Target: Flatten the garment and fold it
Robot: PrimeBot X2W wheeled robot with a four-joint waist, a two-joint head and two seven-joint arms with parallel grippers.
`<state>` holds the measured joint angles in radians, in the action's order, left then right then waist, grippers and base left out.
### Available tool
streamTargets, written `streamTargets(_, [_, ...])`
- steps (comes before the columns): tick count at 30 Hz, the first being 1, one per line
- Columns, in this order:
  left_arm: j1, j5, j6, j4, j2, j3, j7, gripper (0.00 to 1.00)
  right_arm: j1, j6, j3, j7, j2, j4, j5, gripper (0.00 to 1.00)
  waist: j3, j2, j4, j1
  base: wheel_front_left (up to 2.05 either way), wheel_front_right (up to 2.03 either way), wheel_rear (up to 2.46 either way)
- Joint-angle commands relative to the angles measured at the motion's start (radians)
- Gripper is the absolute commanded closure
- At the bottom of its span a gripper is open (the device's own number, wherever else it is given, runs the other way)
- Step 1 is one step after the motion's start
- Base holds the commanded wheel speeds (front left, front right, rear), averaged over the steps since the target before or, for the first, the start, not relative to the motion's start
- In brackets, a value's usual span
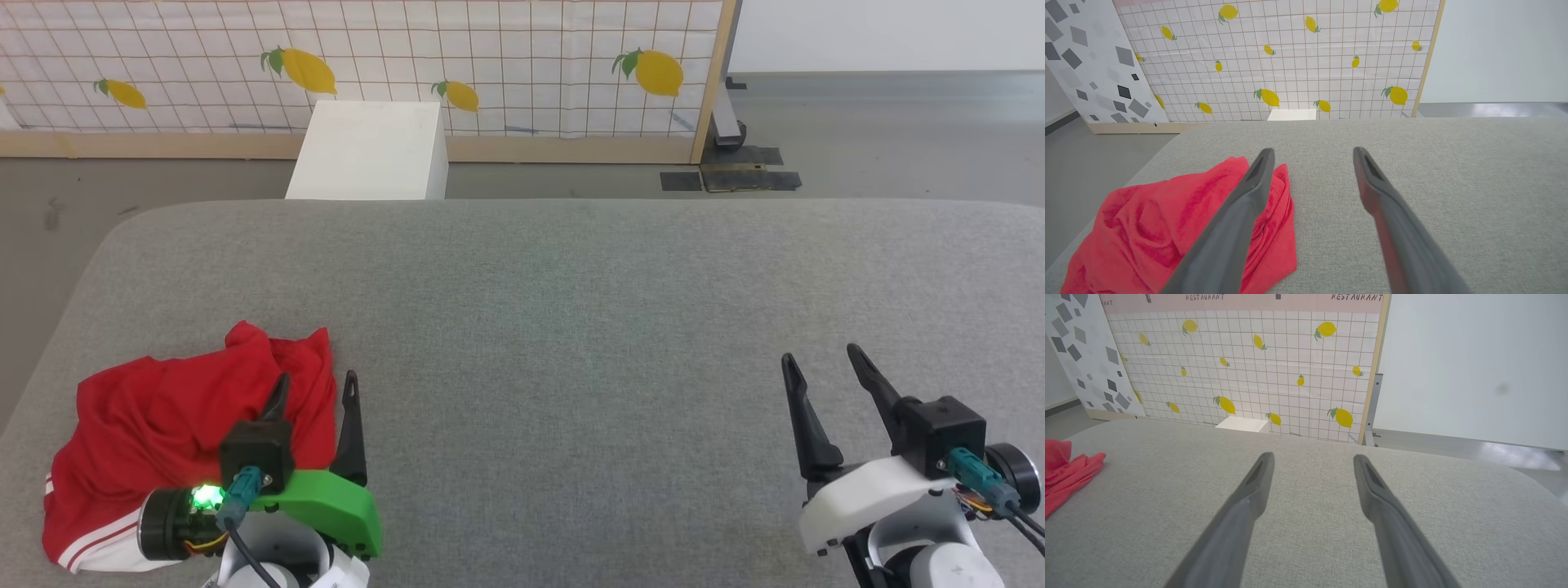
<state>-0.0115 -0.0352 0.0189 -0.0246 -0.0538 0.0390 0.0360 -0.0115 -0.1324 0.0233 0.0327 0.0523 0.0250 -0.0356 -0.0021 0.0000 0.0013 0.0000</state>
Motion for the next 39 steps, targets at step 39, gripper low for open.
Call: streamTargets(39, [0.058,-0.047,0.055,-0.02,-0.001,0.02,0.087,0.0,0.071,0.001,0.005,0.09,-0.001,0.065,-0.072,0.0,-0.013,0.0,0.223,0.0,0.0,0.0,0.0])
